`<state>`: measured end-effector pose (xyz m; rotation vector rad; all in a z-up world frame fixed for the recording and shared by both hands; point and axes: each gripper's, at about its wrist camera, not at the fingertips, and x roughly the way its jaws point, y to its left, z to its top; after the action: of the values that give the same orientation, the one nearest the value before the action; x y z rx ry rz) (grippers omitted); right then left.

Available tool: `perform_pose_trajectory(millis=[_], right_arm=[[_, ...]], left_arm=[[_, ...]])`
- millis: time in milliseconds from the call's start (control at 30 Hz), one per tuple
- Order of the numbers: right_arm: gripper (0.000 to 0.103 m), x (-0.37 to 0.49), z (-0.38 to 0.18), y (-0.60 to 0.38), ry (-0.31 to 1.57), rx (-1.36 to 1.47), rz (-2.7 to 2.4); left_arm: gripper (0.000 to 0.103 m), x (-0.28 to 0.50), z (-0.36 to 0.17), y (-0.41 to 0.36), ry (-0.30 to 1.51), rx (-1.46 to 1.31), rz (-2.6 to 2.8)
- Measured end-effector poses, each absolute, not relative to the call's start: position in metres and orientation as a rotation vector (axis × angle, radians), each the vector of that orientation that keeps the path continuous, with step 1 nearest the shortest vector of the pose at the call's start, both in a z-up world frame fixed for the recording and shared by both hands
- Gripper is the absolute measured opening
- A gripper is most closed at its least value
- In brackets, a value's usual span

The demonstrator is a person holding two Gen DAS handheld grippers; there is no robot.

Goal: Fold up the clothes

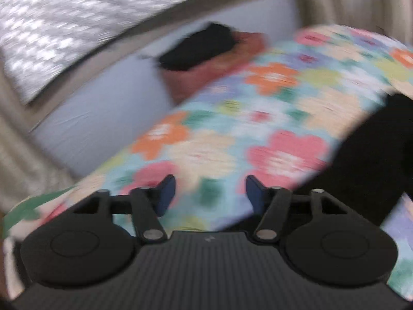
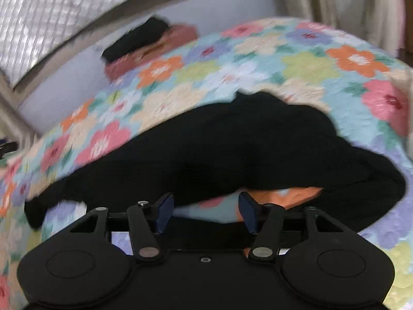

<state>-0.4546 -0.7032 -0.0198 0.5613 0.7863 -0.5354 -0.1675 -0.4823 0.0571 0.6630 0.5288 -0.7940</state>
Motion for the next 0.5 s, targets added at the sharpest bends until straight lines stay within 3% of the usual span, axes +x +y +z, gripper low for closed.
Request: perform_pose_trajectory(millis=[67,133,167,200,333,367,400,433,467,500], right_arm=[[0.064,-0.438,-0.027,-0.697,0.865,0.507,-0.525],[0.070,-0.425,-0.035,-0.691,0.918,0.448,-0.507],[0.084,-0.417,-0.042,-0.686,0.948,0.410,-0.480],[0.090,-0.412,-0.052,-0.681,0.971,0.359,-0.461],[0.087,-0.409,-0.085,-0.662,0.973,0.110,-0.390],[0.073,-0.413,-0.082,-0.665,0.957,0.119,-0.396],[0.040,-0.417,-0.078,-0.670,0.948,0.140,-0.410],[0.024,-0.422,-0.072,-0.676,0.948,0.154,-0.450],[0.011,-0.427,-0.065,-0.681,0.946,0.145,-0.505],[0.011,-0.435,-0.060,-0.684,0.950,0.101,-0.595]], left_arm=[[0.064,-0.182,0.034,-0.500,0.527,0.673,-0.861],[0.066,-0.186,0.013,-0.518,0.564,0.640,-0.943],[0.066,-0.188,0.005,-0.526,0.590,0.627,-0.979],[0.066,-0.195,0.001,-0.527,0.590,0.617,-1.008],[0.068,-0.226,-0.009,-0.520,0.545,0.574,-1.125],[0.076,-0.234,-0.012,-0.519,0.534,0.563,-1.154],[0.081,-0.240,-0.016,-0.515,0.514,0.556,-1.178],[0.092,-0.245,-0.020,-0.511,0.491,0.550,-1.198],[0.096,-0.250,-0.025,-0.507,0.468,0.545,-1.218],[0.096,-0.255,-0.029,-0.503,0.444,0.540,-1.239]])
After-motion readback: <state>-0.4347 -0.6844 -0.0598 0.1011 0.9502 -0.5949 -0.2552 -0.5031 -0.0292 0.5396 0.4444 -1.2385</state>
